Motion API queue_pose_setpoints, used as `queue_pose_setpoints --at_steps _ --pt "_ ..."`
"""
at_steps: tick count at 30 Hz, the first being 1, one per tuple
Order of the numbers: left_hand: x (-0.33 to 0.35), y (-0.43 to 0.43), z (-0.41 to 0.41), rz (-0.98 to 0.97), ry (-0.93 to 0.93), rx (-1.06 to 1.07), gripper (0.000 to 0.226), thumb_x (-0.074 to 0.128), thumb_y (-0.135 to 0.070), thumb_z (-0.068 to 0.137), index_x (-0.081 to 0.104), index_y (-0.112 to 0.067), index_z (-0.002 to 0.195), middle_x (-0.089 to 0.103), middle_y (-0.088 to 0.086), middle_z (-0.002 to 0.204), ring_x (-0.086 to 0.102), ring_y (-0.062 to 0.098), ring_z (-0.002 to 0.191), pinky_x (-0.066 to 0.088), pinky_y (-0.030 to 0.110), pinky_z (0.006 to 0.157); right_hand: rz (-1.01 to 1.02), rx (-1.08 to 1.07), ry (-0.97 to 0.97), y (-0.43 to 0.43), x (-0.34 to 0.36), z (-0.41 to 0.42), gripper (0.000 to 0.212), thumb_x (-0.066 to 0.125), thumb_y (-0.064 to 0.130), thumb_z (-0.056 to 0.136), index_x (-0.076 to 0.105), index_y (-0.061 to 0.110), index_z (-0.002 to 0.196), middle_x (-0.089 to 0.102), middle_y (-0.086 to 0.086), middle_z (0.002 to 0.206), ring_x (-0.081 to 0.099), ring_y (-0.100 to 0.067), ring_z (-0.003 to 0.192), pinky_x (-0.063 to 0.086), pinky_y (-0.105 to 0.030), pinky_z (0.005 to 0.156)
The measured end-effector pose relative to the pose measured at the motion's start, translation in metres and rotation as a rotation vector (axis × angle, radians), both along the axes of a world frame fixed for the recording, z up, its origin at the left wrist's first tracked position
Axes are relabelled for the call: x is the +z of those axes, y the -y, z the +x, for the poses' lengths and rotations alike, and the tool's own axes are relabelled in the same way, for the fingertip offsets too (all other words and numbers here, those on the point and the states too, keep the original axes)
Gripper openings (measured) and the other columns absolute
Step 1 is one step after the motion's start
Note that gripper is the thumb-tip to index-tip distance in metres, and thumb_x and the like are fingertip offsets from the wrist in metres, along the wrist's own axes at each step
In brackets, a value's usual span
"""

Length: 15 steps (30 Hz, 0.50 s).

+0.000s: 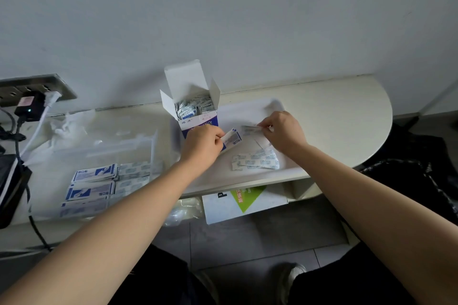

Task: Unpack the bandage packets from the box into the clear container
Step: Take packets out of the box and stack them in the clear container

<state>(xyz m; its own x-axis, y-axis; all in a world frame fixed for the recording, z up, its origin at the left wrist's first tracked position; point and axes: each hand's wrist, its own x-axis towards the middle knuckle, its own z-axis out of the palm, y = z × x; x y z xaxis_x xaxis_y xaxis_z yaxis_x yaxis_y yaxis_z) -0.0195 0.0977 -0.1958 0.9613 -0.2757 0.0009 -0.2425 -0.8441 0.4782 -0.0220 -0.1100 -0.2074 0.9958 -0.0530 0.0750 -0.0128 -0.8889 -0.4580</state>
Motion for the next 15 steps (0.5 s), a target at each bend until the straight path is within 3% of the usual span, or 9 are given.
queue_pose_setpoints --at_steps 5,8,11,15 --pt "0.002 -0.001 -0.002 -0.084 -0.119 0.036 0.024 0.057 -0.006 0.081 0.074 -0.022 0.088 0.070 -0.005 0.070 0.064 0.017 0.074 0.049 0.031 0.066 0.019 0.027 -0.062 -0.002 0.000 -0.005 0.034 0.065 0.033 0.085 0.067 0.021 0.117 0.057 -0.002 0.113 0.050 -0.018 0.108 0.042 -0.027 0.081" --pt "0.004 0.001 -0.003 -0.176 -0.197 0.064 0.020 0.061 -0.010 0.082 0.075 -0.023 0.088 0.073 -0.004 0.074 0.067 0.016 0.079 0.052 0.032 0.071 0.263 0.056 -0.092 -0.010 0.009 -0.011 0.036 0.067 0.045 0.083 0.066 0.023 0.111 0.059 0.003 0.104 0.054 -0.008 0.086 0.041 -0.021 0.069" --pt "0.008 0.006 -0.007 -0.446 -0.337 0.132 0.018 0.067 -0.007 0.082 0.074 -0.020 0.092 0.074 0.003 0.085 0.070 0.019 0.082 0.054 0.031 0.076 0.556 0.066 -0.311 -0.020 0.019 -0.015 0.026 0.075 0.037 0.079 0.065 0.018 0.093 0.064 0.002 0.080 0.054 -0.008 0.064 0.040 -0.018 0.055" --pt "0.014 0.008 -0.012 -0.575 -0.542 0.140 0.020 0.069 -0.003 0.083 0.071 -0.006 0.103 0.072 0.012 0.094 0.069 0.022 0.083 0.055 0.025 0.069 0.654 0.037 -0.371 -0.020 0.020 -0.018 0.013 0.077 0.021 0.078 0.070 0.011 0.082 0.062 -0.003 0.068 0.050 -0.011 0.057 0.040 -0.024 0.056"
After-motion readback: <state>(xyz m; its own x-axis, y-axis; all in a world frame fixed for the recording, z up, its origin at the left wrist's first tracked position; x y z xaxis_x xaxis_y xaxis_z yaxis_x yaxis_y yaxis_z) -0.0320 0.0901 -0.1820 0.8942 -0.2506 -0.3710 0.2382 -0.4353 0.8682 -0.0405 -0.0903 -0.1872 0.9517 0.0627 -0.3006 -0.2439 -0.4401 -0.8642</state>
